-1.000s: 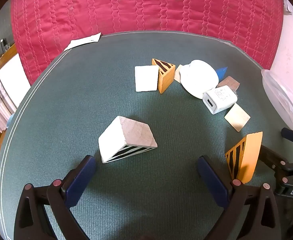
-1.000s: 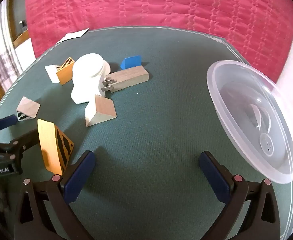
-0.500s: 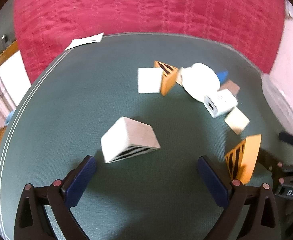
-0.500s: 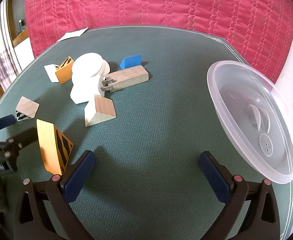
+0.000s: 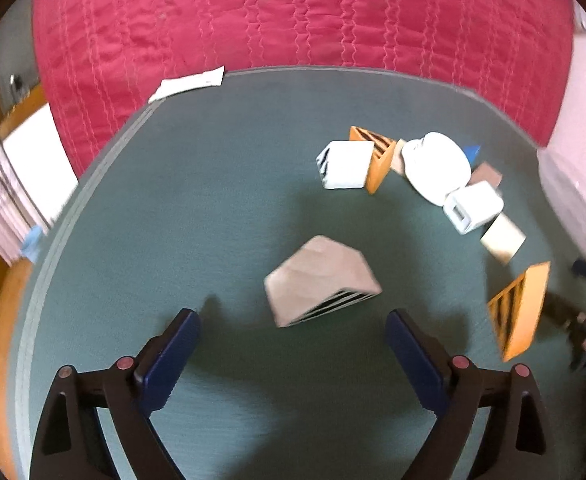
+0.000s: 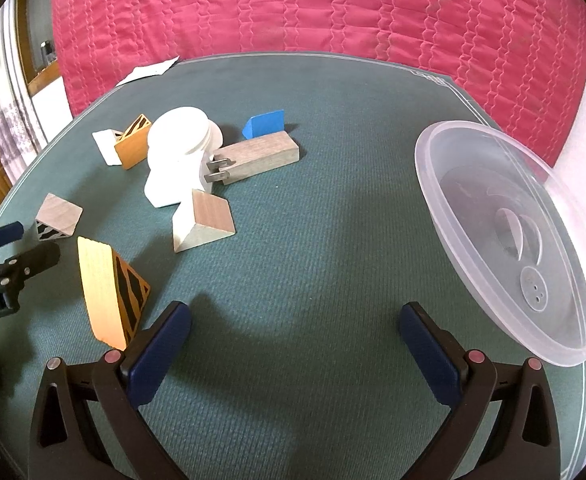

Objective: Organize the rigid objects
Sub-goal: 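Move left tool to the pale striped wooden prism while right tool nears the orange block, then close left tool on the wooden prism while right tool grasps the orange striped block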

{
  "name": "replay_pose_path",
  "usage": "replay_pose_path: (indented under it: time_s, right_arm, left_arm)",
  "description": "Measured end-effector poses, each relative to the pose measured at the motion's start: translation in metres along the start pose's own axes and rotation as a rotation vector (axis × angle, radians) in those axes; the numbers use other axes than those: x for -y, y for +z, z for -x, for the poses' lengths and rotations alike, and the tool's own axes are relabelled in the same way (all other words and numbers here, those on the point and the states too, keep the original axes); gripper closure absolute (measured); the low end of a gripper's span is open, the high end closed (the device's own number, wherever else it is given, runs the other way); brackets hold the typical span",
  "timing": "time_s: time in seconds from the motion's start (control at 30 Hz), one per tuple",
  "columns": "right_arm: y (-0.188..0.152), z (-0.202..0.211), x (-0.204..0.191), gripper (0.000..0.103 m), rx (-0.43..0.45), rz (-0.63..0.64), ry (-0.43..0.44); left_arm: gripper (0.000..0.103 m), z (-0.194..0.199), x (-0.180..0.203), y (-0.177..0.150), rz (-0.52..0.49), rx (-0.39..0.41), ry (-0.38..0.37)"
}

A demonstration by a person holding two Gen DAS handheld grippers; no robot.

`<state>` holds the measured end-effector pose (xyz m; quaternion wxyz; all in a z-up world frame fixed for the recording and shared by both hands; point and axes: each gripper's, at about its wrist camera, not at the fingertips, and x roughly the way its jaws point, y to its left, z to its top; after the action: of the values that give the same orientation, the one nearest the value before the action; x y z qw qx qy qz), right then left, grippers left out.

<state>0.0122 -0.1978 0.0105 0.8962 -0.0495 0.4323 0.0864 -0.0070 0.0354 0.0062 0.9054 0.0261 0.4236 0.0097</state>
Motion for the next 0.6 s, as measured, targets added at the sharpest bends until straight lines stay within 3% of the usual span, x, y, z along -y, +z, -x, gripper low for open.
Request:
replay_pose_path:
  time_s: [0.13, 0.4, 0.53, 0.6]
  right_arm:
    - [0.0, 0.0, 0.0, 0.0, 0.0, 0.0, 0.0]
    - [-0.001, 0.0, 0.0, 0.0, 0.0, 0.0, 0.001]
    - [0.0, 0.001, 0.0, 0.0, 0.004, -0.003, 0.008]
    - [-0.001, 0.001, 0.0, 0.0, 0.007, -0.006, 0.013]
  left_arm:
    - [0.013, -0.004, -0.008, 0.006, -0.04, 0.005, 0.04]
    - [0.021, -0.012, -0.003, 0.018, -0.065, 0.013, 0.006]
    - [0.043, -0.016, -0.002, 0.024, -0.033, 0.006, -0.053]
    - [0.046, -0.015, 0.0, 0.023, -0.022, 0.018, -0.057]
